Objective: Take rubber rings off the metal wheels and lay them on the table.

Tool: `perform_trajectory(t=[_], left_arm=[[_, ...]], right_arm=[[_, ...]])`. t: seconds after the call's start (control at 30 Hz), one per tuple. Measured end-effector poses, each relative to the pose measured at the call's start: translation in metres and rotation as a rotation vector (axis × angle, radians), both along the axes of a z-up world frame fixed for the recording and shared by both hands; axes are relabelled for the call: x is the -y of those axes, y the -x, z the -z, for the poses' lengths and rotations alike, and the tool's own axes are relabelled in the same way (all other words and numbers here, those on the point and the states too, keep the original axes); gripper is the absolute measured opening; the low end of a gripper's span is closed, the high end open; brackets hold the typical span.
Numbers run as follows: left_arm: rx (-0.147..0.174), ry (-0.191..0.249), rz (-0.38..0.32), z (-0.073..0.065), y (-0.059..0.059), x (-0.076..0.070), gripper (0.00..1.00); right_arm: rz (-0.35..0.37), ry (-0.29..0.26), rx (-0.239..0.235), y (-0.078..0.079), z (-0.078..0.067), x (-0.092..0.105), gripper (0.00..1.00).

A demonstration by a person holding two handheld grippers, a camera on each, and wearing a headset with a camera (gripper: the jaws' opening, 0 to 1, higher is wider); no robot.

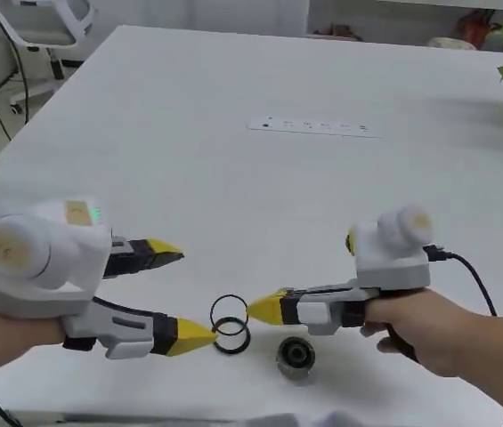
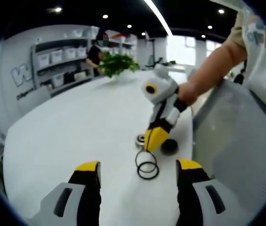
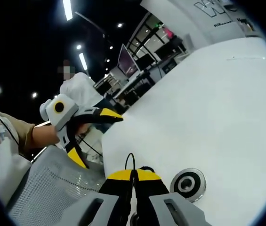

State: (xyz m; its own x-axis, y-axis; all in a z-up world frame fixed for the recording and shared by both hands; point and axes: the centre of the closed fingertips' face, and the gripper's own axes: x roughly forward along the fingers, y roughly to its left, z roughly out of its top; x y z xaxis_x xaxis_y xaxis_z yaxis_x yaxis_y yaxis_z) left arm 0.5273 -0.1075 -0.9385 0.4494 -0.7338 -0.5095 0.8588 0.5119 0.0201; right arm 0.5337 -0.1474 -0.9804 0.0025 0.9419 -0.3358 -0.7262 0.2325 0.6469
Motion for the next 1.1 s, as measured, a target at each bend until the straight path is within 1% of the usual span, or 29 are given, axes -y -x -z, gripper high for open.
perform_trajectory(t=[0.13,0.23,0.43,0.67,0.73,0.93,1.1], left_arm=[[-0.002,0.002,-0.01,0.001,0.001,-0.004,0.66],[-0.004,0.002,-0.017,0.002,0.002,-0.006,0.66],[-0.006,0.002,-0.024,0.003,0.002,-0.009,0.65],[-0.011,-0.007,-0.022,0.007,0.003,-0.01,0.65],[-0.013,-0.008,-0.021,0.007,0.003,-0.01,0.65],[-0.022,-0.008,-0.02,0.009,0.003,-0.01,0.65],[-0.028,-0.01,-0.015,0.01,0.004,-0.008,0.65]], right_arm=[[-0.013,0.021,-0.017,0.003,0.008,-0.002,0.0],[-0.016,0.035,-0.02,0.004,0.012,-0.003,0.0],[-0.005,0.066,-0.028,0.002,0.021,-0.001,0.0],[0.004,0.088,-0.036,0.001,0.027,0.001,0.0],[0.008,0.093,-0.044,0.001,0.028,0.002,0.0],[0.009,0.116,-0.026,0.001,0.031,0.004,0.0],[0.006,0.12,-0.02,0.001,0.032,0.004,0.0]])
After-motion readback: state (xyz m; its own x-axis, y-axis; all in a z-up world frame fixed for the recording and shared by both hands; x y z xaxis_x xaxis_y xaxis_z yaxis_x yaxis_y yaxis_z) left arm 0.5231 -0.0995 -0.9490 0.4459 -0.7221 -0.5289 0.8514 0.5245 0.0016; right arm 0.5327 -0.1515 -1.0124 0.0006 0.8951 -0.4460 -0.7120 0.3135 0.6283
